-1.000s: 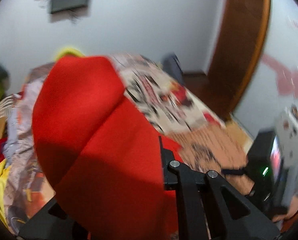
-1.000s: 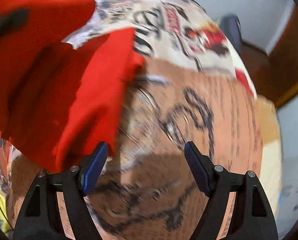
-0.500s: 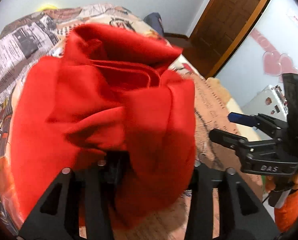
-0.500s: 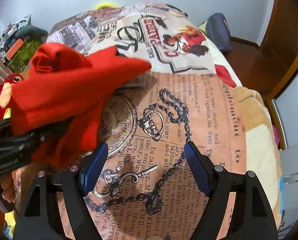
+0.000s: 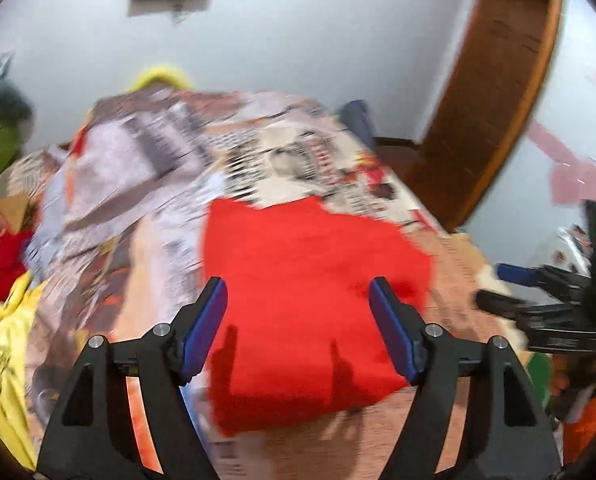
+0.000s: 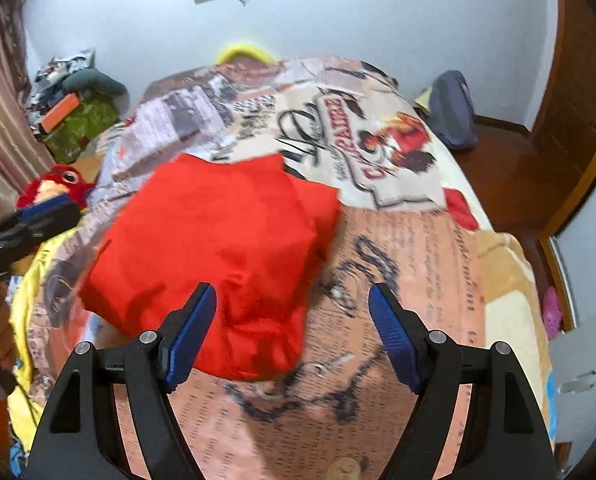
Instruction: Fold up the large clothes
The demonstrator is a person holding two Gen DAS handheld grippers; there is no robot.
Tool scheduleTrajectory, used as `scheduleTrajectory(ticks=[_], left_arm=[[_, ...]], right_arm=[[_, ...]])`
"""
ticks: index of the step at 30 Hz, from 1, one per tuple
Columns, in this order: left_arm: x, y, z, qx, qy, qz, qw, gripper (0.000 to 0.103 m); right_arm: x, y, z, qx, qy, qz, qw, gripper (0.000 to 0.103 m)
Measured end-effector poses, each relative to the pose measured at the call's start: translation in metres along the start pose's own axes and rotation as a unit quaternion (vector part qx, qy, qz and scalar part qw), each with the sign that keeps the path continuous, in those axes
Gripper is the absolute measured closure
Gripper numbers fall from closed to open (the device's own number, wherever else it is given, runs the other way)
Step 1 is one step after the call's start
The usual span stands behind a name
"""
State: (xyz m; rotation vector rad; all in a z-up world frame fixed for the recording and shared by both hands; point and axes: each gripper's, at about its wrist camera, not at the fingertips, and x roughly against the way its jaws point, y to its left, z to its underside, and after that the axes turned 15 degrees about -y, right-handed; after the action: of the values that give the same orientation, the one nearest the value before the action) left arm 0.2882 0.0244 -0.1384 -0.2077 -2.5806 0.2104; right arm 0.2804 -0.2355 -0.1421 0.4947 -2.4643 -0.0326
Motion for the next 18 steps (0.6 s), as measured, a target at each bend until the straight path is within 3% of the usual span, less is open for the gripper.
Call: scheduleTrajectory(ticks=[4, 7, 11, 14, 18], left_arm=[[-0.025, 0.033, 0.032, 0.007, 0.052, -0.04, 0.9978, 0.031], [-0.037, 0.043, 0.061, 0.002, 0.089, -0.047, 0.9949, 0.03], [-0.034, 0.049, 0.079, 0.003, 0.096, -0.036, 0.9947, 0.022], [-0.026, 0.044, 0.092, -0.03, 0.102, -0.038, 0.9936, 0.02], [-0.016, 0.042, 0.1, -0.055, 0.103, -0.045, 0.9921, 0.02]], right_arm=[[-0.018, 0.016, 0.001, -0.006, 0.01, -0.024, 1.0, 0.027], [-0.041, 0.027, 0.01, -0.008, 0.04, -0.031, 0.999, 0.027], [-0.073, 0.035, 0.036, 0.014, 0.098, -0.022, 0.995, 0.027], [-0.087, 0.035, 0.058, 0.041, 0.135, -0.014, 0.99, 0.027], [-0.078, 0.03, 0.069, 0.06, 0.134, -0.018, 0.989, 0.027]])
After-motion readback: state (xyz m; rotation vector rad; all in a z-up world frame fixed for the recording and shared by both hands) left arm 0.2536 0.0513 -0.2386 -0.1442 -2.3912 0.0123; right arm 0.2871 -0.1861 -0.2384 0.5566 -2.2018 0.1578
